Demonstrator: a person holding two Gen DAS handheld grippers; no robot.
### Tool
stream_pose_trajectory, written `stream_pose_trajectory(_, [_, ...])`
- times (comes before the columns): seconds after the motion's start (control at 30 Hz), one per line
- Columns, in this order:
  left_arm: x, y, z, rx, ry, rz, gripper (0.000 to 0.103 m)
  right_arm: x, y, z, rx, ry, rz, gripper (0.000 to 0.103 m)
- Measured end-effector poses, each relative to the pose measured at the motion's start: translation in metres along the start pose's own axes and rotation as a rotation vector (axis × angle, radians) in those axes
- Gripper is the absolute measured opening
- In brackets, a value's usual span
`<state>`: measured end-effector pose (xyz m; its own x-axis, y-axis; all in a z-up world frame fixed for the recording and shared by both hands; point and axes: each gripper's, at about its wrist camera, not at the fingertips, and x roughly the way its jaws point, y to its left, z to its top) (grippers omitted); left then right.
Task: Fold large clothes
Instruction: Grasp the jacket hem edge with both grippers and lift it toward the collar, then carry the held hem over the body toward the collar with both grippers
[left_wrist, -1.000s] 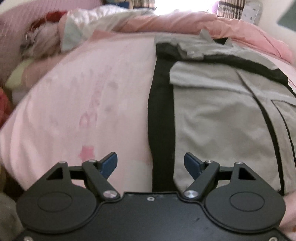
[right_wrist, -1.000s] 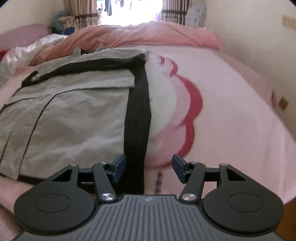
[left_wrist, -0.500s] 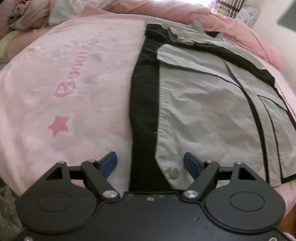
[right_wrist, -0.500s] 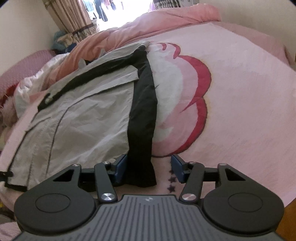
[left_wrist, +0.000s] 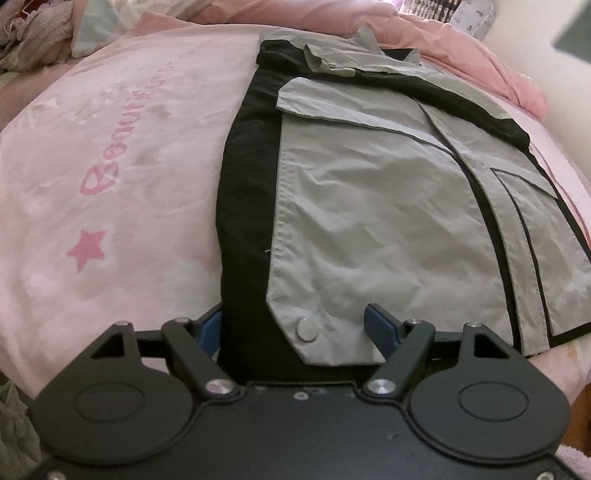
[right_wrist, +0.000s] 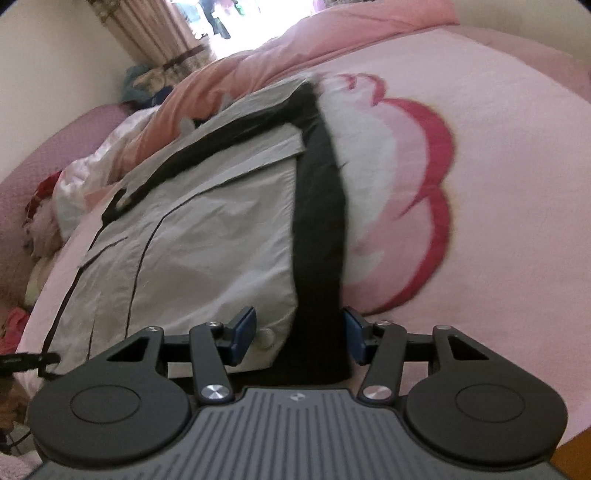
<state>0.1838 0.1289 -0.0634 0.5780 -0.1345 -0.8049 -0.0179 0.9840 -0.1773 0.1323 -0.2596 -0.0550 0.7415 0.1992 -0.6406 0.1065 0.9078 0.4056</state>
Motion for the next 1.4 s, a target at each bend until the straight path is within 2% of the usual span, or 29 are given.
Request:
stream_pose_trajectory(0.03, [0.0, -0.001, 0.0, 0.0, -0.003, 0.007, 0.071, 0.002, 0.004, 0.0, -0.018, -0.003, -0.017, 0.054])
stream_pose_trajectory(0.07, [0.0, -0.002, 0.0, 0.004, -0.008, 0.017, 0.062, 0.003, 0.008, -0.001, -0.04, -0.007, -0.041, 0.048])
stream_pose_trajectory(0.1, [-0.001, -0.003, 0.001, 0.006, -0.015, 0.027, 0.055, 0.003, 0.011, -0.001, -0.053, -0.009, -0.059, 0.046])
stream_pose_trajectory(0.13, [-0.003, -0.004, 0.001, 0.004, -0.02, 0.033, 0.045, 0.002, 0.012, -0.001, -0.057, -0.011, -0.062, 0.036])
stream_pose_trajectory(0.17, [-0.005, -0.005, 0.002, 0.007, -0.023, 0.057, 0.035, 0.0, 0.013, 0.0, -0.055, -0.014, -0.075, 0.023])
stream_pose_trajectory(0.27, [-0.009, -0.004, 0.004, 0.016, -0.033, 0.09, 0.015, -0.005, 0.017, 0.006, -0.055, 0.004, -0.127, 0.01])
stream_pose_trajectory(0.37, [-0.016, -0.004, 0.009, 0.01, -0.054, 0.081, 0.005, -0.007, 0.027, 0.013, -0.075, 0.018, -0.163, 0.006])
stream_pose_trajectory(0.5, [-0.032, -0.004, 0.019, -0.023, -0.102, 0.01, 0.003, -0.014, 0.039, 0.024, -0.092, -0.007, -0.162, 0.004])
stream_pose_trajectory(0.67, [-0.05, -0.001, 0.038, -0.072, -0.182, -0.121, 0.003, -0.028, 0.045, 0.046, -0.046, -0.078, -0.045, 0.002])
stream_pose_trajectory(0.8, [-0.056, -0.002, 0.059, -0.08, -0.244, -0.178, 0.003, -0.023, 0.046, 0.062, 0.002, -0.119, -0.008, 0.001])
stream_pose_trajectory(0.93, [-0.057, -0.004, 0.093, -0.066, -0.308, -0.22, 0.003, -0.018, 0.042, 0.093, 0.085, -0.177, 0.059, 0.001])
stream_pose_trajectory(1.03, [-0.055, -0.01, 0.133, -0.044, -0.363, -0.233, 0.003, -0.006, 0.045, 0.129, 0.101, -0.226, 0.075, 0.001])
stream_pose_trajectory(1.17, [-0.035, -0.017, 0.203, -0.026, -0.43, -0.238, 0.003, 0.017, 0.051, 0.192, 0.134, -0.282, 0.103, 0.001])
stream_pose_trajectory(1.3, [0.005, -0.012, 0.283, -0.067, -0.442, -0.243, 0.003, 0.062, 0.055, 0.261, 0.165, -0.299, 0.099, 0.001])
stream_pose_trajectory(1.4, [0.047, -0.004, 0.336, -0.09, -0.424, -0.219, 0.003, 0.113, 0.055, 0.31, 0.176, -0.308, 0.073, 0.001])
